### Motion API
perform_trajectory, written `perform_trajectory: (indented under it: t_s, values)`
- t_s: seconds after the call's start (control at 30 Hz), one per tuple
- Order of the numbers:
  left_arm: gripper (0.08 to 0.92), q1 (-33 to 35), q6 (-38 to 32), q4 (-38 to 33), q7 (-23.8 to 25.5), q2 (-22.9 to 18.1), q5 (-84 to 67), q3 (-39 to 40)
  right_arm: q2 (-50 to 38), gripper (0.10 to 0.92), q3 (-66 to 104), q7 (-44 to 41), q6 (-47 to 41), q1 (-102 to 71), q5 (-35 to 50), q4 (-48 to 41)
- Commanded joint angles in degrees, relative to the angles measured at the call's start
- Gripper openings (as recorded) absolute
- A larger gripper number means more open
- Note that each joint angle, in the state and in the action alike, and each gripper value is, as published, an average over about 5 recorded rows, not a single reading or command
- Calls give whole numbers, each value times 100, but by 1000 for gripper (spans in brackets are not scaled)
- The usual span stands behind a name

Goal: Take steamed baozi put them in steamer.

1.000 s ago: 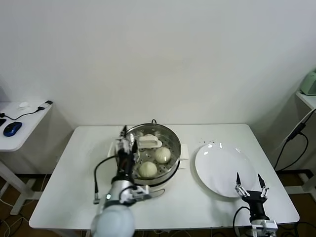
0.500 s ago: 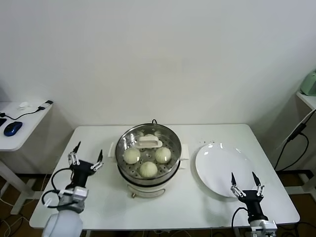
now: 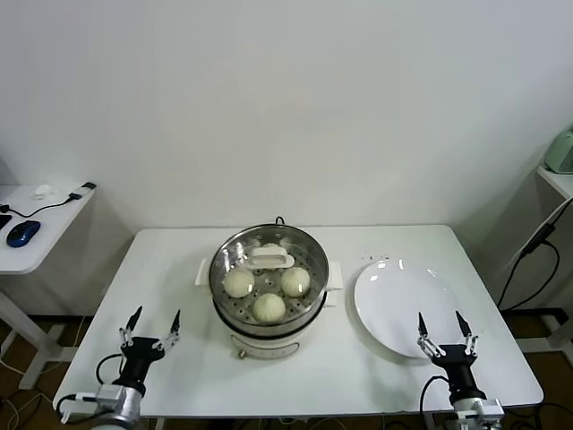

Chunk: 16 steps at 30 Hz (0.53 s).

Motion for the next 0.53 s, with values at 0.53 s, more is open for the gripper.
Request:
perform_trajectory:
  t_s: [0.53]
  values:
    - [823, 205, -583, 204, 129, -26, -810, -7, 13, 823, -2, -20, 14, -54, 156, 4]
